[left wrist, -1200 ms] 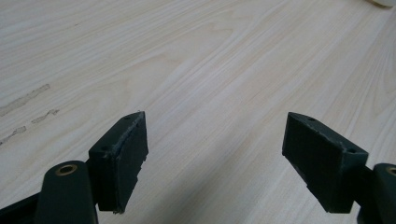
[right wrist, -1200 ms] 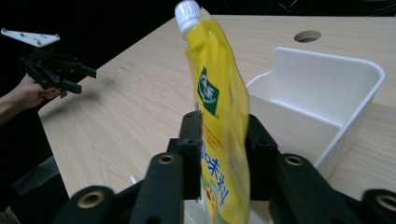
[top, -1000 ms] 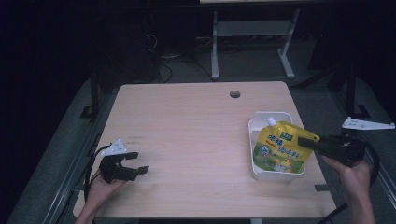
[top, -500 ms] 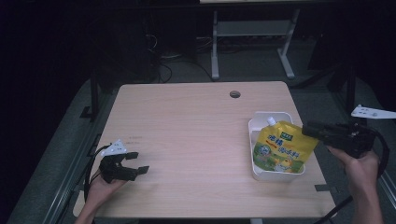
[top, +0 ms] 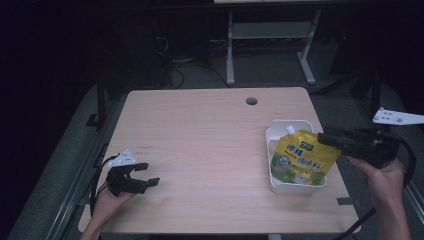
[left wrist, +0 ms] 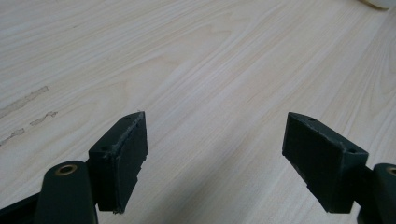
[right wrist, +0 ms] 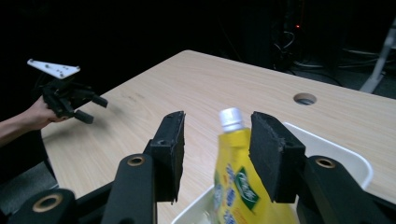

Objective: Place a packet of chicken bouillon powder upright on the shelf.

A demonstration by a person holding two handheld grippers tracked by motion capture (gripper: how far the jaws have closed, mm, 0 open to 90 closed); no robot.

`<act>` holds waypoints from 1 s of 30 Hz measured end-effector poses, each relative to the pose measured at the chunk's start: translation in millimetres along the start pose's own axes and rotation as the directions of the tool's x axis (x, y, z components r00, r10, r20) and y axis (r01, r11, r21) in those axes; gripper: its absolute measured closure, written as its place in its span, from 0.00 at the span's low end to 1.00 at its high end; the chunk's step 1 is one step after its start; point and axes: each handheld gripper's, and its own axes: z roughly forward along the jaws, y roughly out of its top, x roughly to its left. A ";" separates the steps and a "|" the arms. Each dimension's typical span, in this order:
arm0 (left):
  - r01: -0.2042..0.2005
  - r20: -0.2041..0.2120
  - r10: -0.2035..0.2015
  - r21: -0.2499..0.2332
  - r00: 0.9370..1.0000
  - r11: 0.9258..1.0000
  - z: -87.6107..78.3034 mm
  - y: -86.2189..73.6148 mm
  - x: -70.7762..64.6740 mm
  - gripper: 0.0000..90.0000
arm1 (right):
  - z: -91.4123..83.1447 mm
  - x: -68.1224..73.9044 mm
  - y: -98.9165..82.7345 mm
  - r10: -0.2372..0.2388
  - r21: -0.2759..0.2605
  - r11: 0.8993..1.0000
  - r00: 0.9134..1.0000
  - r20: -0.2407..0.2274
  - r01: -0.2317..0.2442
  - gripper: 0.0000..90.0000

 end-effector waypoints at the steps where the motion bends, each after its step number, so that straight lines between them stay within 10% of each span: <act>1: 0.000 0.000 0.000 0.001 1.000 1.000 0.0 0.0 -0.1 0.24 | 1.2 2.8 0.7 -0.005 0.002 1.000 1.000 -0.003 0.005 0.59; 30: -0.001 0.002 0.001 -0.005 1.000 1.000 -0.9 -0.3 0.1 0.24 | 54.0 66.3 -27.0 -0.078 0.079 0.993 0.993 -0.090 0.085 0.51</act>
